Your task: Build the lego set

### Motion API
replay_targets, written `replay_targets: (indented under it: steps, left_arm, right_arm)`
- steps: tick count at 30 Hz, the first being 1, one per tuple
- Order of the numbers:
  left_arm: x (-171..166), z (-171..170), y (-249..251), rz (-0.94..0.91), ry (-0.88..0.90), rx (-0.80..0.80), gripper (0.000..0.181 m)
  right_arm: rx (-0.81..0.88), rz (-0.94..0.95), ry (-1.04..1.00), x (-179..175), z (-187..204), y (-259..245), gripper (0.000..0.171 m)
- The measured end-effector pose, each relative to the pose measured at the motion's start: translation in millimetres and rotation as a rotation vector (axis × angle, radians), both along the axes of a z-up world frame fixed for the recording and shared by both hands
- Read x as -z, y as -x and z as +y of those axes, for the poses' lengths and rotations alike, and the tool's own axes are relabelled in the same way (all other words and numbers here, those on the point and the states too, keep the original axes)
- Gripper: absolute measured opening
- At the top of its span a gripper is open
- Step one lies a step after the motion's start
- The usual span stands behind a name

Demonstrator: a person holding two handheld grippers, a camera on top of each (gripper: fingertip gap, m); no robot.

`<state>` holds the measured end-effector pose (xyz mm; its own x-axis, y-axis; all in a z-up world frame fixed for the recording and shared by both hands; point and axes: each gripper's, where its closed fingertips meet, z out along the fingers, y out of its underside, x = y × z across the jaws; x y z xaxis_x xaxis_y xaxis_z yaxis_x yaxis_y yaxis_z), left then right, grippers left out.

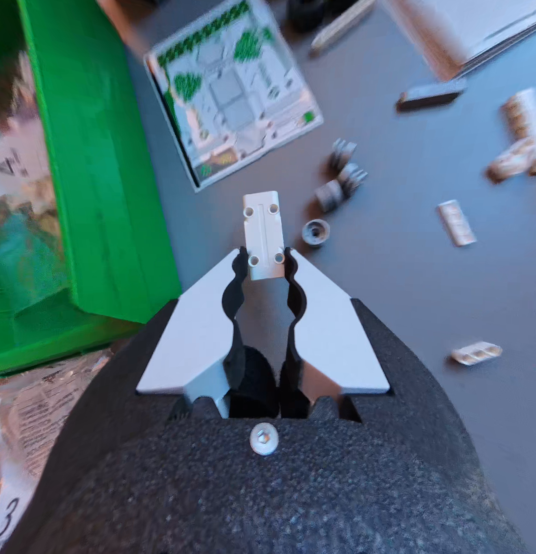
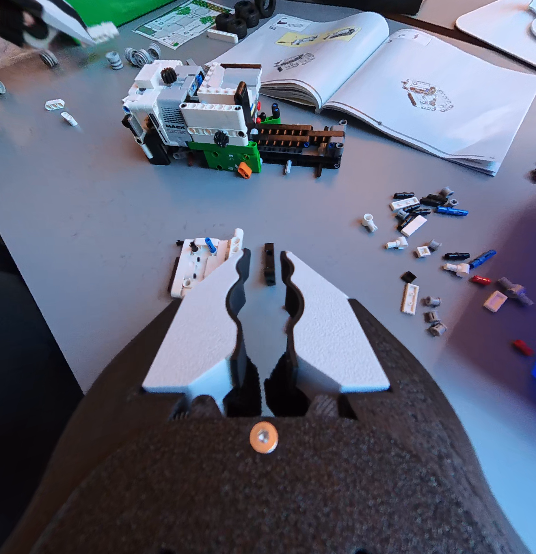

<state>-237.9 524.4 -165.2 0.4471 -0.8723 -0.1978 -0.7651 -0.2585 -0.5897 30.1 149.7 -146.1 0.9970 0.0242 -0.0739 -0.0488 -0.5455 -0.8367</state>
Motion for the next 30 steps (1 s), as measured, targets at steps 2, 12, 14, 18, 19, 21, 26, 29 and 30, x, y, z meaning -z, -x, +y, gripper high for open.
replay_targets:
  steps: [2,12,14,18,19,21,26,29,30]
  left_arm:
    - [-27.7,-26.2,-16.4,-0.097,-0.014,0.097,0.024]
    - [-32.0,-280.1,-105.3,-0.260,0.277,0.829,0.024]
    - [-10.5,-294.3,-109.7,-0.198,0.277,0.844,0.024]
    - [9.8,-294.1,-118.0,-0.139,0.221,0.823,0.024]
    - [12.8,-291.7,-119.4,-0.126,0.209,0.819,0.024]
    - [16.2,-287.8,-123.1,-0.115,0.194,0.811,0.024]
    - [22.1,-289.2,-127.2,-0.089,0.182,0.845,0.024]
    - [25.6,-290.1,-128.1,-0.079,0.167,0.860,0.024]
    - [25.3,-291.2,-128.8,-0.084,0.169,0.862,0.024]
  right_arm:
    - [0.010,-0.003,-0.004,-1.3,-0.2,-2.6,0.020]
    - [-0.017,-0.002,-0.031,-9.0,8.8,3.6,0.019]
    - [-0.027,-0.006,-0.027,-8.7,9.2,7.0,0.018]
    - [-0.025,-0.012,-0.019,-8.5,7.8,10.3,0.018]
    - [-0.017,-0.013,-0.012,-7.1,6.7,9.5,0.018]
    - [-0.008,-0.018,-0.002,-4.8,4.5,8.4,0.018]
    - [0.007,-0.024,-0.001,-6.1,2.6,7.6,0.019]
    - [0.029,-0.037,0.007,-6.3,-1.8,2.9,0.019]
    - [0.035,-0.035,0.009,-6.2,-3.5,1.8,0.019]
